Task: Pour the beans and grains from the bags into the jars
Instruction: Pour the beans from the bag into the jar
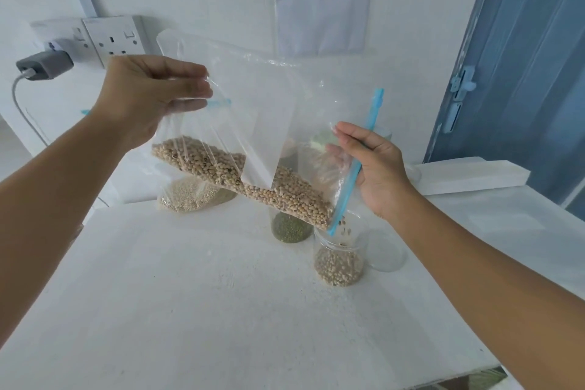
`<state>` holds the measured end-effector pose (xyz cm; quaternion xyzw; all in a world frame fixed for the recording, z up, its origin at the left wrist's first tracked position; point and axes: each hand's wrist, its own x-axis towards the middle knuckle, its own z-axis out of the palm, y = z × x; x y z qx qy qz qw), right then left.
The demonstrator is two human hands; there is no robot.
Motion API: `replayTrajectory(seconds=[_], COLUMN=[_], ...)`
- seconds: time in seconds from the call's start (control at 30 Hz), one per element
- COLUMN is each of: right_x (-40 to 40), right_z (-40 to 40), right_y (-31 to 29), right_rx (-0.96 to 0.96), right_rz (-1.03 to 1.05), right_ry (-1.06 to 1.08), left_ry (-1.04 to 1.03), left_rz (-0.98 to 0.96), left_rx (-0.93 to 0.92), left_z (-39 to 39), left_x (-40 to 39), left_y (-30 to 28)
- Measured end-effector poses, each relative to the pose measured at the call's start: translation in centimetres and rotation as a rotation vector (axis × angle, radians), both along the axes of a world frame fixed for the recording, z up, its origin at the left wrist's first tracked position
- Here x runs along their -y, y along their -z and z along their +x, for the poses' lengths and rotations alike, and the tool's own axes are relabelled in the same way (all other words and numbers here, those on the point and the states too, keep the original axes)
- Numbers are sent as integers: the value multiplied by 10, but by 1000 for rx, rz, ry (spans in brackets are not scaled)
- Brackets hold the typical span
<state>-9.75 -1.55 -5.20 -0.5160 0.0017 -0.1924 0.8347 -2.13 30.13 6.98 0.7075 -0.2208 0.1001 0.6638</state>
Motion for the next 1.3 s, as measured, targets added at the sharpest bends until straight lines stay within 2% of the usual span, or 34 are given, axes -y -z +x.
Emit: replayTrajectory(seconds=[1.3], right_x=[-3], right_z=[5], right_y=[0], right_rx=[-9], right_rz=[-7], right_ry=[2], left_ry=[9], left_rz=[8], left_rx=[32], left_z=[6], left_x=[-2], left_y=[-4])
